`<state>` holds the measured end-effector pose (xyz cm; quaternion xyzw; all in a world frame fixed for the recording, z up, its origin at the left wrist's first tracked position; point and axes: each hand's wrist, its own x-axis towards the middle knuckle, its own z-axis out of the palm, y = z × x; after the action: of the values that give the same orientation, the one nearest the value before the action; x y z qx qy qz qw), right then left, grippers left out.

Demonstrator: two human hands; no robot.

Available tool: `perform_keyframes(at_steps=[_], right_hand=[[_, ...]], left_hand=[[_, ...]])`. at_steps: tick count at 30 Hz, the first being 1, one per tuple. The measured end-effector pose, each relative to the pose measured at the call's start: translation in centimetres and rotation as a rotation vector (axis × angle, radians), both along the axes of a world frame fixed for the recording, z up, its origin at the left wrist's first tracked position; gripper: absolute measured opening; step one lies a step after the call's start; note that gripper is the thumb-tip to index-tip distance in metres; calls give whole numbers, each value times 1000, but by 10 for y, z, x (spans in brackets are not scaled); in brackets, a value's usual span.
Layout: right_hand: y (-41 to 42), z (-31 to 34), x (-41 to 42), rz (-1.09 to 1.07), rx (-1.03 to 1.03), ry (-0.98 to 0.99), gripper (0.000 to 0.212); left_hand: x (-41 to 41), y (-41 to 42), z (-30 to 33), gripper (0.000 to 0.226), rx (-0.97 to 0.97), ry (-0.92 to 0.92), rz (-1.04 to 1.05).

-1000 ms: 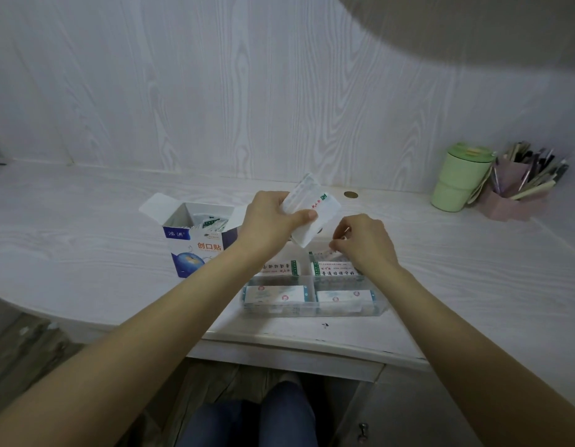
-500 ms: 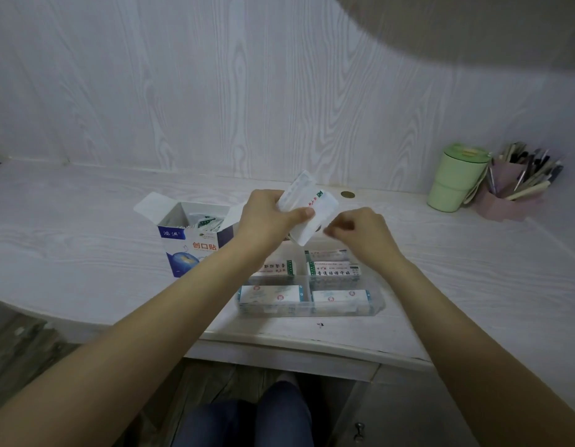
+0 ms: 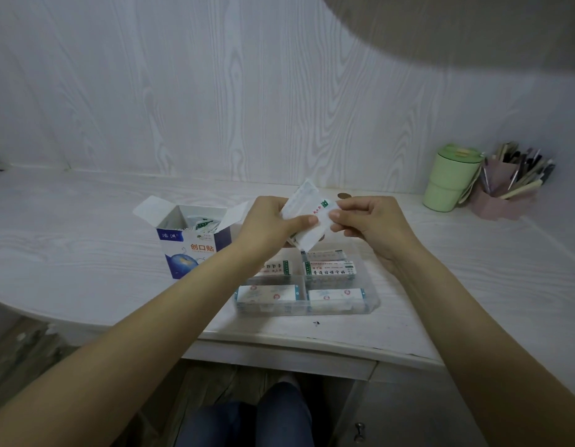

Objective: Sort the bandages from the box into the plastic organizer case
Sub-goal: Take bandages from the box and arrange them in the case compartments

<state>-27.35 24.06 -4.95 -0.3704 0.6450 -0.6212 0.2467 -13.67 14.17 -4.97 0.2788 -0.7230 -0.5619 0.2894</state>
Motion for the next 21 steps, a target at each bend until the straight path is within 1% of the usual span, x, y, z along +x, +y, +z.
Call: perform_keyframes(at_steps=[3,4,6,7,8,9,11,13,14,17,21], right_hand=[[1,0,-1,-40,-17,29,14],[0,-1,-4,-66,-37,20,14],[0,-2,-10,-92,-90,-91,13],[-1,-2,-12,-101,-112,-164,17],[-2,-4,-17,-111,-120,-206,22],[-1,-5,-19,-110,-112,-209,21],[-1,-9,-23,-83,-46,-96,5],[-2,-14,-25,-51,63,48,14],[-4,-16,-26,-56,116,124,16],[-13,-23,-28,-81,231,331,12],[-22,-29,-22,-48,374,569,7]], left_hand=[[1,-1,2,5,29,20,40],[2,-2,2,6,37,34,47],[4,-2,2,6,46,61,42],[5,-2,2,5,47,78,41],[5,-2,3,5,42,95,46],[6,-3,4,5,44,112,55],[5,-4,4,6,44,125,69],[4,-6,4,5,37,108,77],[3,-6,3,5,28,94,81],[2,-7,2,4,23,80,71],[1,-8,2,4,24,79,70]])
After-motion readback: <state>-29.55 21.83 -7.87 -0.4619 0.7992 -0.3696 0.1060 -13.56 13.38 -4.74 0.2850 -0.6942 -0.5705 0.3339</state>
